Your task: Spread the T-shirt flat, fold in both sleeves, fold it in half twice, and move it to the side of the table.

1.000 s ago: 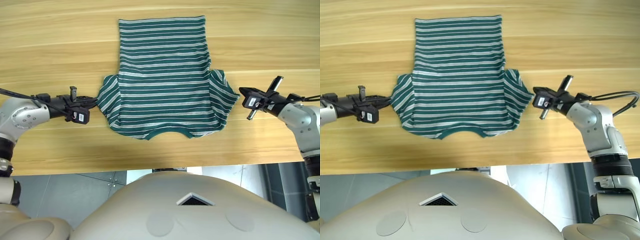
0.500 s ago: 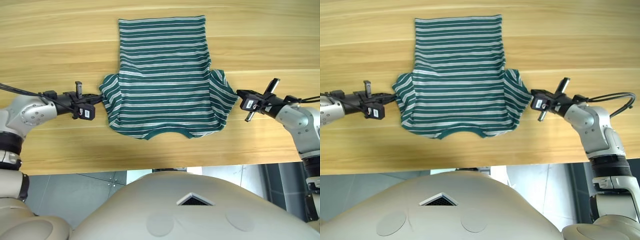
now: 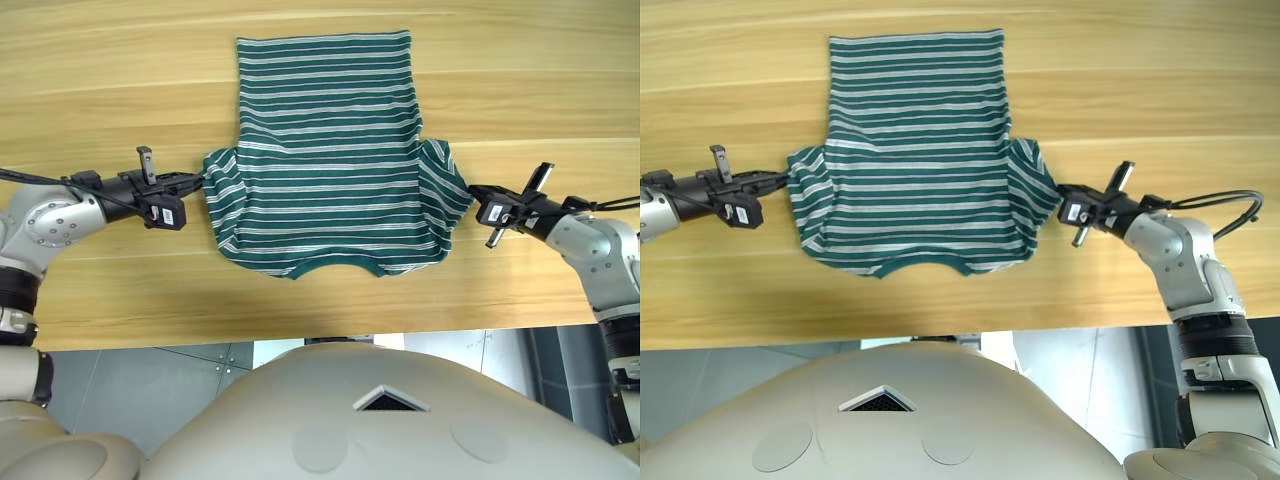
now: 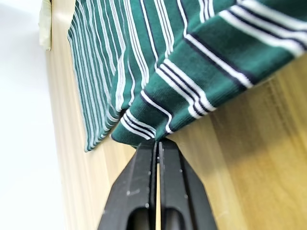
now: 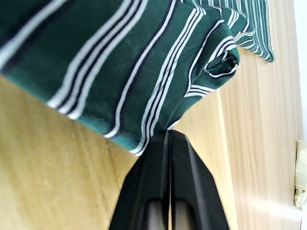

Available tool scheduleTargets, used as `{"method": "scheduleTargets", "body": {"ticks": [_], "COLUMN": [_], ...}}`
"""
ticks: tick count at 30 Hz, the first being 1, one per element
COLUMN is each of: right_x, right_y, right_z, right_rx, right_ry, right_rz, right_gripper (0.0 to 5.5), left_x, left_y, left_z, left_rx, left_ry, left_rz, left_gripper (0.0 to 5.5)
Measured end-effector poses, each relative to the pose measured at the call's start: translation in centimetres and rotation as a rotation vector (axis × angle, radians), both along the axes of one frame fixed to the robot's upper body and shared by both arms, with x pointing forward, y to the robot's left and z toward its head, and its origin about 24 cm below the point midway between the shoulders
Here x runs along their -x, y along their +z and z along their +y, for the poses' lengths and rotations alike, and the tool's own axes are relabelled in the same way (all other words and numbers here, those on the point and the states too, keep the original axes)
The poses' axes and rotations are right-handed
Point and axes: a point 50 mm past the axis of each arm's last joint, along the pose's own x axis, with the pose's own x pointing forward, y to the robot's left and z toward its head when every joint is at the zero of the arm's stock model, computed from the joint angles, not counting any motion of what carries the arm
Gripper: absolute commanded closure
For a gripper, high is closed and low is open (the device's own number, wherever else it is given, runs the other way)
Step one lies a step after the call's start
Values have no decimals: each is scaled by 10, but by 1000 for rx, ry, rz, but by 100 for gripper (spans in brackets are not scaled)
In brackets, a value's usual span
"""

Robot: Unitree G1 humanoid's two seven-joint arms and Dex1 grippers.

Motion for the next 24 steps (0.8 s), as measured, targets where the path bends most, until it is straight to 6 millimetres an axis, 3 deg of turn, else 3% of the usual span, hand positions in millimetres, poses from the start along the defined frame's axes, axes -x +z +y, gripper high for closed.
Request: {"method": "scheduleTargets", "body": {"ticks": [11,24], "right_x": [0,-1], "right_y": [-1,-2], "right_z": [0,6], "right_rx": [-3,-11], "right_ry": [0,20], "right_rz": [4,1], "right_gripper": [550,550], "left_x": [21,4], "left_y": [10,8], "left_z": [-18,-47], "left_rx": [141,317], "left_ry": [-93,-61], "left_rz": [56,16], "left_gripper": [548,548]}}
